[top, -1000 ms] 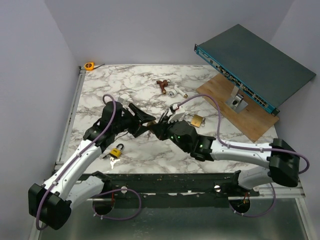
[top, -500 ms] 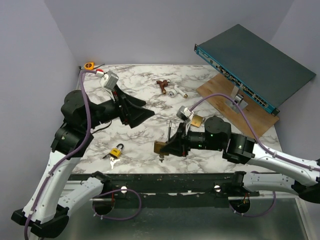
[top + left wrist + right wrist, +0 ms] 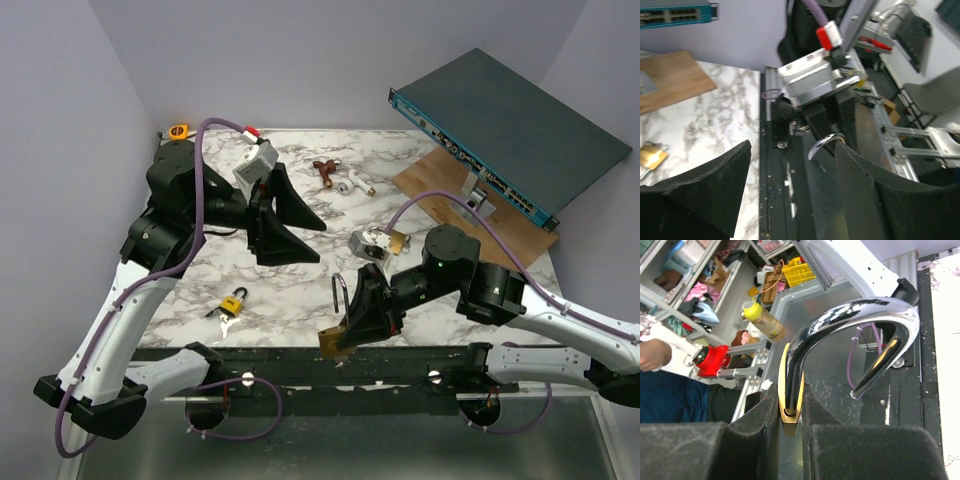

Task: Lock with the key
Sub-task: Lock the lock.

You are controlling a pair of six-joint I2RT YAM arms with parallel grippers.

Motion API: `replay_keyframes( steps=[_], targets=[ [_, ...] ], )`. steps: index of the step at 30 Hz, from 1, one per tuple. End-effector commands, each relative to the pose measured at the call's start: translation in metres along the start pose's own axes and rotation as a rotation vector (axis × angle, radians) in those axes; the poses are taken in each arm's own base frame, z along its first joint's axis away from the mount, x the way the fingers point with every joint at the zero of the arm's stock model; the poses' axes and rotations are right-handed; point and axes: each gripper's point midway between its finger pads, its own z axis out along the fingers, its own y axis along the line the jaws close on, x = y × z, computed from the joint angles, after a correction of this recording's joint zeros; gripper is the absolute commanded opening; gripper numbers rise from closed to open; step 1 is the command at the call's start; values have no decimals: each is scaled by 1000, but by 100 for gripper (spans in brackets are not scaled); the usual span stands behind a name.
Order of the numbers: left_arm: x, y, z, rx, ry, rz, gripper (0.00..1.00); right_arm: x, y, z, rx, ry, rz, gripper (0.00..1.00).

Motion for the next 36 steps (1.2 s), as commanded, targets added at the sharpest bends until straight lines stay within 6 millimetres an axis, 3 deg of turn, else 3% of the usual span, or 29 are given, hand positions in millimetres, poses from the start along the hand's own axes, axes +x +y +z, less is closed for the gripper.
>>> replay_keyframes(
  steps=[1, 8, 17, 23, 28, 36],
  targets=[
    [1, -46, -1, 228, 29, 84, 64, -26, 34, -3, -131, -52, -73, 1],
    [19, -55, 8, 336, 75, 23, 64, -35, 32, 5, -143, -56, -88, 1],
    [33, -51, 14, 315, 104, -15, 59, -43, 25, 6, -92, -70, -107, 1],
    [46, -50, 14, 278, 145, -40, 45, -45, 6, 3, 31, -95, -113, 1],
    [41, -58, 11, 276, 137, -29, 35, -36, -19, 5, 134, -81, -84, 1],
    [48, -51, 14, 205, 176, -51, 27, -36, -32, 2, 206, -87, -85, 1]
  ],
)
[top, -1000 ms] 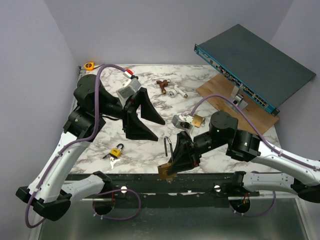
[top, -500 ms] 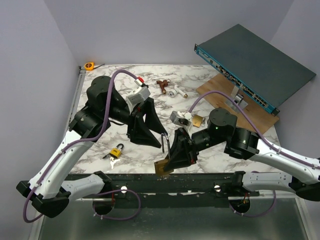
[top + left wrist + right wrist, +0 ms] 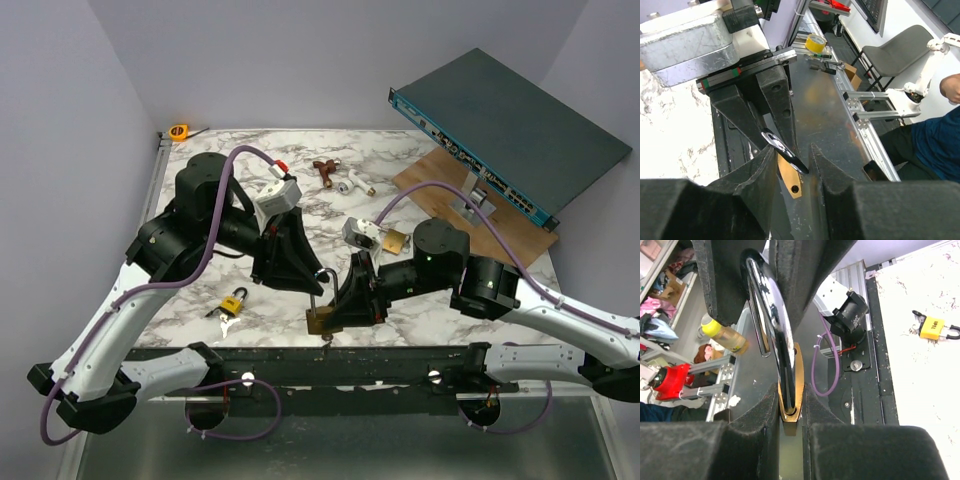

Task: Lock with the key
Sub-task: Lock the lock.

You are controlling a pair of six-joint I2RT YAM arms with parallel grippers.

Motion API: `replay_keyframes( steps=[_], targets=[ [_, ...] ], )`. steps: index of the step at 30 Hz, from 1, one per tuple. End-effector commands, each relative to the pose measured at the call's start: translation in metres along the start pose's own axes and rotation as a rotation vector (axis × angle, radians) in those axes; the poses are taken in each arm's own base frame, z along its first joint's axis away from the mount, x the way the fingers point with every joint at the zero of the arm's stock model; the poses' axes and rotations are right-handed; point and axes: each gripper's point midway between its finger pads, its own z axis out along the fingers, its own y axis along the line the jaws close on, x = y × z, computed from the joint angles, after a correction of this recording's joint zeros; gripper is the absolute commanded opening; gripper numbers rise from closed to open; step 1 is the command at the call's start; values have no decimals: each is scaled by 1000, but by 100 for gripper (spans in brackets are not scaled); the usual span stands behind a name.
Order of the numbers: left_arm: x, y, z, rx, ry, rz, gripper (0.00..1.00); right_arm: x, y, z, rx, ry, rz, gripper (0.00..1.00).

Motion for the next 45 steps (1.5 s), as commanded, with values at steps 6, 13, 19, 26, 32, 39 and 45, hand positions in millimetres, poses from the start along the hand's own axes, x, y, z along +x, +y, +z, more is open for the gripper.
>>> replay_keyframes(
  steps=[6, 13, 19, 26, 32, 39, 45],
  targets=[
    [14, 20, 3, -127, 55, -38, 28, -16, -1, -7, 52, -52, -43, 1],
    [10, 33, 4, -183, 64, -65, 27, -14, 0, -7, 42, -33, -50, 1],
    [9, 36, 3, -203, 68, -73, 21, -17, 0, -11, 59, -49, -65, 1],
    [9, 28, -3, -234, 70, -58, 0, -28, -8, -19, 135, -102, -95, 1],
    [-38, 14, -16, -360, -92, 34, 0, -58, -12, -22, 170, -272, -148, 50],
    [-104, -26, -32, -399, -291, 153, 0, -115, 10, -36, 134, -498, -243, 84],
    [-153, -48, -48, -444, -442, 242, 0, -160, 20, -55, 187, -648, -344, 90]
  ],
)
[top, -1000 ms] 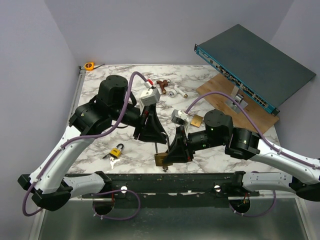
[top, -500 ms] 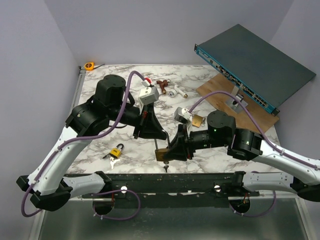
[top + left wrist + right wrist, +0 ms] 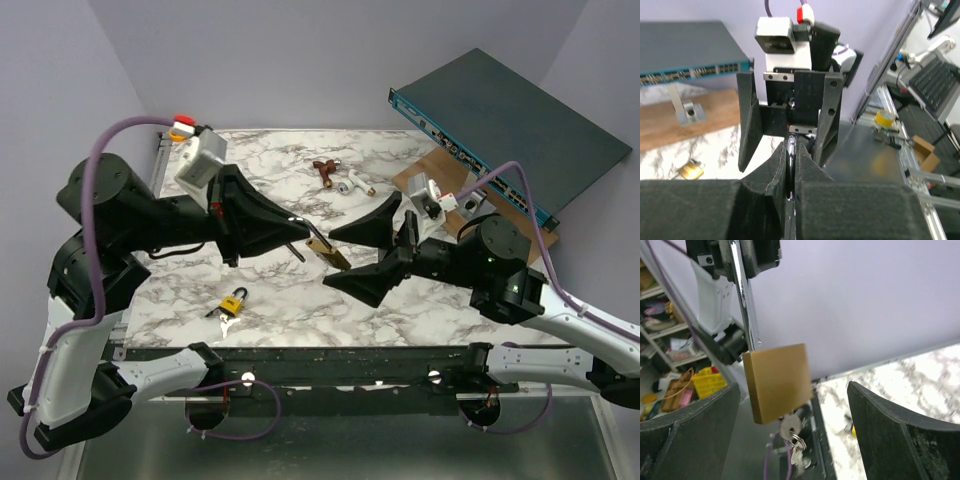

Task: Lock with the key
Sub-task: Lock the lock.

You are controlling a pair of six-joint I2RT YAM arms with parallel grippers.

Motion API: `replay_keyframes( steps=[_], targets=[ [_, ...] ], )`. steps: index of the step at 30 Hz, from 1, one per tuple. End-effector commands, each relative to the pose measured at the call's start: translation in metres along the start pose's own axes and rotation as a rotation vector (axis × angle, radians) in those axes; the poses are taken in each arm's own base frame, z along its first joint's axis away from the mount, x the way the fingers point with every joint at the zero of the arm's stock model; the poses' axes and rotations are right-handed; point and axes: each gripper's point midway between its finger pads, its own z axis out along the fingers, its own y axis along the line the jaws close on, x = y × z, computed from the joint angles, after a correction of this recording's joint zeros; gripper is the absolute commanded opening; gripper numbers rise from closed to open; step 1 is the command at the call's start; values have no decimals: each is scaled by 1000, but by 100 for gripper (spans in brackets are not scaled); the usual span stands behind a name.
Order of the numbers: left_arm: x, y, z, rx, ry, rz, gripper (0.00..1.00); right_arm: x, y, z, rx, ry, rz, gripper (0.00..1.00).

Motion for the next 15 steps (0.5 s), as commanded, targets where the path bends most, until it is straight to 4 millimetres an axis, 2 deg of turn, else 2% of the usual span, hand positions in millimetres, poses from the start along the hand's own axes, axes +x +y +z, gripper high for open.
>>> replay_keyframes(
  steps=[1, 4, 9, 13, 15],
  targets=[
    [-66, -12, -8, -44, -221, 73, 0, -68, 2, 2, 31, -217, -113, 90],
    [-84, -6, -8, -91, -296, 29, 0, -84, 6, 6, 15, -280, -126, 89],
    [-99, 9, -4, -157, -346, -54, 0, -94, 6, 16, -1, -351, -109, 82],
    [-103, 12, -2, -162, -363, -65, 0, -93, 8, 30, -32, -350, -82, 69],
    [-105, 14, -3, -174, -378, -68, 0, -97, 9, 29, -41, -380, -63, 62]
  ],
)
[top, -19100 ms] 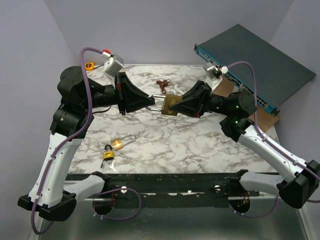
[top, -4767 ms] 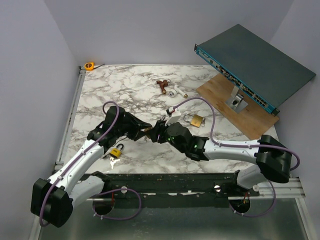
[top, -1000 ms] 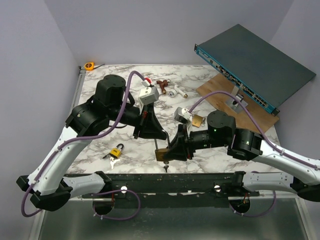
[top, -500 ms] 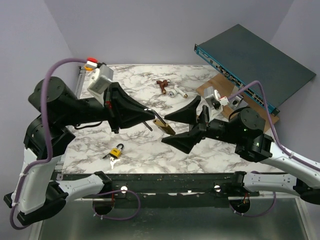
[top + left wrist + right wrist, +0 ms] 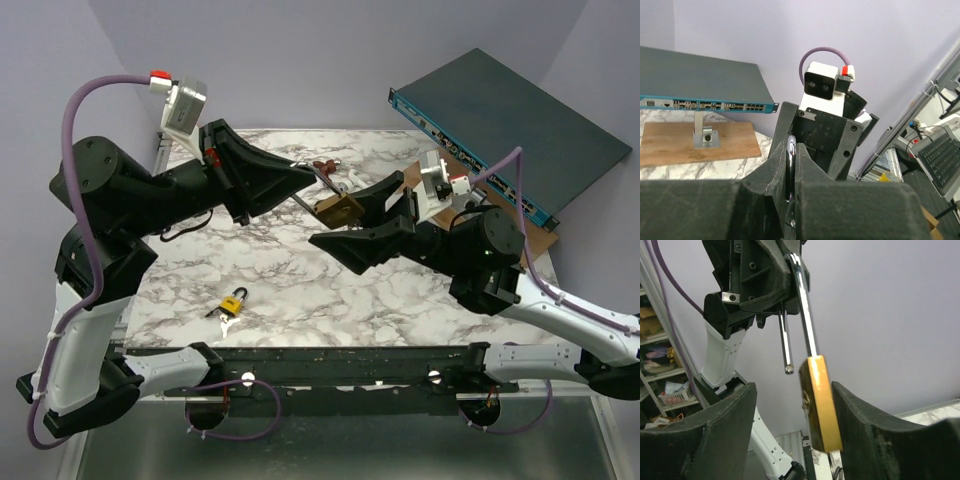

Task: Lock with the key
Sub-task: Lock the lock.

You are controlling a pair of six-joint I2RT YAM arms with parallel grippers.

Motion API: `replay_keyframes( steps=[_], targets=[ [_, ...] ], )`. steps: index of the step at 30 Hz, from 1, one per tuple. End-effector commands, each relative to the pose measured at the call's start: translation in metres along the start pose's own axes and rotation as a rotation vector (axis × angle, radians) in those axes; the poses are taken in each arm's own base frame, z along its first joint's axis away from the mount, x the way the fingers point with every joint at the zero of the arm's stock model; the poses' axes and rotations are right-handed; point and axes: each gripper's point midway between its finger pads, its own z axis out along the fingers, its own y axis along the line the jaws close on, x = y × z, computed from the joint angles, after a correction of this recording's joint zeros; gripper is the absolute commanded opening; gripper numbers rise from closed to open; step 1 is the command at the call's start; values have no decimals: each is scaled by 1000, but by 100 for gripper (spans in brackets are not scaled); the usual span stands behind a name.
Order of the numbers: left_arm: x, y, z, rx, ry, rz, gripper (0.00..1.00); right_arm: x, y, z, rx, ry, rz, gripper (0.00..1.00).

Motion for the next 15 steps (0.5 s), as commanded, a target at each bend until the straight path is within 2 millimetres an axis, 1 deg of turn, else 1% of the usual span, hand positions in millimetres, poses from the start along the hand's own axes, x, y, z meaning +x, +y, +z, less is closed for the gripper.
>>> replay_keyframes(
  steps=[1, 5, 8, 12, 15],
  targets=[
    [-32, -4, 0, -22, -133, 1, 0, -25, 5, 6, -18, -115, 33, 60],
    [-34, -1, -5, -46, -164, 1, 0, -30, 6, 1, -18, -161, 64, 58],
    [-35, 1, -9, -65, -186, 2, 0, -28, 3, -6, 0, -179, 90, 58],
    [-39, -3, -14, -59, -209, 10, 0, -31, 3, -14, 9, -211, 113, 58],
    [-39, -5, -14, -51, -212, 9, 0, -31, 6, -14, -6, -215, 128, 58]
  ],
)
